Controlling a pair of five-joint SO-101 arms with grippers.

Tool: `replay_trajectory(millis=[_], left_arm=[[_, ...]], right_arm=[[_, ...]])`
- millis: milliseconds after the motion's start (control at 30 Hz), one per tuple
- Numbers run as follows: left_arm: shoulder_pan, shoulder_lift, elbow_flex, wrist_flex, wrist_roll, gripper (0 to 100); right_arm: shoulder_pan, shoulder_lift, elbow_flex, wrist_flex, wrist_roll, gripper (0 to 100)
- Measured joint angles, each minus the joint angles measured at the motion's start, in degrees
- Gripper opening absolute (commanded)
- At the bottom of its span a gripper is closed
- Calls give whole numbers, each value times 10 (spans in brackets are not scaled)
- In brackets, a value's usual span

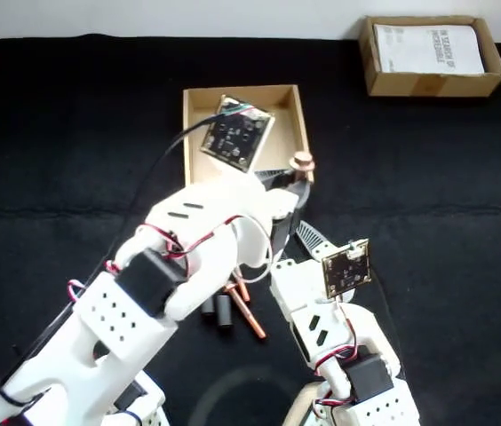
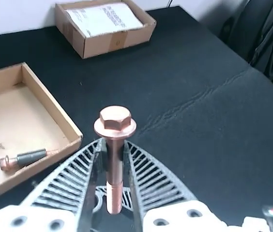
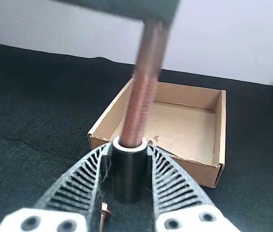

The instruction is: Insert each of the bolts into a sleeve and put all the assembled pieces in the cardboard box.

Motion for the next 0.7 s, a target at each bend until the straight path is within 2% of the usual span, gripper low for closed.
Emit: replay_trajectory(millis=[267,467,700], left_arm=[[-6,-8,33,-4,2,8],[-36,-8,96,-106,3,8],[-36,-8,118,-125,3,8]], right_arm=[[0,0,0,0,0,8],[0,0,0,0,0,8],[1,0,0,0,0,8]])
